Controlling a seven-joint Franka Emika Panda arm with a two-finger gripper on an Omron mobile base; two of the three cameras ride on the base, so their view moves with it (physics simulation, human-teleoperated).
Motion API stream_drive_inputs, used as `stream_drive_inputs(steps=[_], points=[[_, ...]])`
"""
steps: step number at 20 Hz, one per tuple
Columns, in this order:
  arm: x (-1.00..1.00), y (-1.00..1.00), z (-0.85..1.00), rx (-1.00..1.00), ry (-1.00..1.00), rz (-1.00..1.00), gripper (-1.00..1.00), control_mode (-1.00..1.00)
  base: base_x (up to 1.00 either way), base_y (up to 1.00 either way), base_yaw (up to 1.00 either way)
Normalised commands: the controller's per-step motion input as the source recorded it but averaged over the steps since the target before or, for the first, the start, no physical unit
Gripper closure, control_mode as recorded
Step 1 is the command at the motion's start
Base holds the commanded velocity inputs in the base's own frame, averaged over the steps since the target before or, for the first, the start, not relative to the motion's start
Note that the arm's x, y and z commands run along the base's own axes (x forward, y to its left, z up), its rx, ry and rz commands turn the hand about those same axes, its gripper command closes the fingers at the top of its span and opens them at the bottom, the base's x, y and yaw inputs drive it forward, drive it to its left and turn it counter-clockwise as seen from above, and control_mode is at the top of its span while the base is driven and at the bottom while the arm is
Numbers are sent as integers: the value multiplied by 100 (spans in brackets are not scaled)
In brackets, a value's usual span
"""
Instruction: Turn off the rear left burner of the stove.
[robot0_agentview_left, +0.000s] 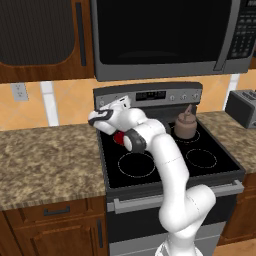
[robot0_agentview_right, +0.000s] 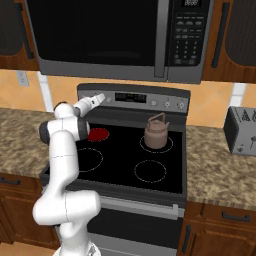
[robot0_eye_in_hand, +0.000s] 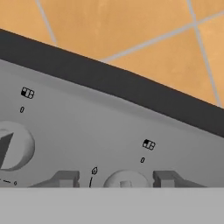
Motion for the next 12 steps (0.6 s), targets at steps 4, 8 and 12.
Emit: stream_drive_inputs(steps=[4, 8, 12], points=[[2, -37, 16, 21, 0, -5, 100, -100, 0, 0, 0], [0, -44, 14, 32, 0, -10, 100, -100, 0, 0, 0], [0, -46, 10, 38, 0, -13, 100, -100, 0, 0, 0]])
